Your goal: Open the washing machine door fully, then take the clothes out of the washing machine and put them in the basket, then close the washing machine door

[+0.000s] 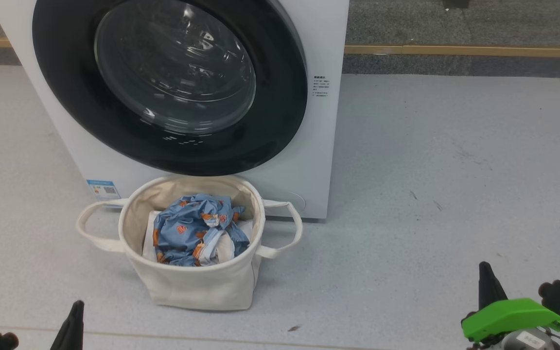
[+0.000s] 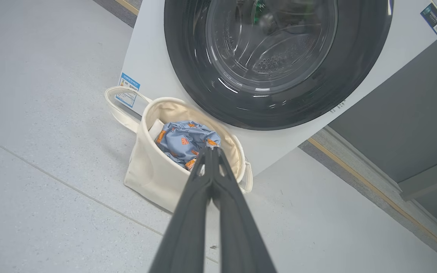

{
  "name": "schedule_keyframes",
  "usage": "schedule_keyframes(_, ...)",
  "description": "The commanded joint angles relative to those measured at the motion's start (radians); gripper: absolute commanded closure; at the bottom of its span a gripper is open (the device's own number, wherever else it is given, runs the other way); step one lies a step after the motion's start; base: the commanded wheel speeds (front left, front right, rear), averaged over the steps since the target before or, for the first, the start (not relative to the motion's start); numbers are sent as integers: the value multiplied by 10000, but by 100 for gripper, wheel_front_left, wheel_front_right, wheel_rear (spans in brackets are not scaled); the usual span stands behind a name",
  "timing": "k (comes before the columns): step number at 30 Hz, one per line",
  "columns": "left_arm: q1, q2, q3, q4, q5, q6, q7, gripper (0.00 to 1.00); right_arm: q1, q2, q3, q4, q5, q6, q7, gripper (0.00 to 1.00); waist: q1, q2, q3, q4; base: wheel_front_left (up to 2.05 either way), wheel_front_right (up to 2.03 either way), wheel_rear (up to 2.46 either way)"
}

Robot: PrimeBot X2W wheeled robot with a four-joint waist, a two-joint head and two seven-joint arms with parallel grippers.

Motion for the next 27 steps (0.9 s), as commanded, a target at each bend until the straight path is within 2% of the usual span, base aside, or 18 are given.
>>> schedule_keyframes(1,-541,129,348,-372,-216,4,53,100,-421,-19,-44,-404,283,-1,88,100,-1,0,12,13,0,0,0)
schedule_keyframes(27,-566,-794,963,-827,-2105,8,788,100,-325,124,-386,-807,2929,-2,811,100,-1,0,202,216,0,0,0)
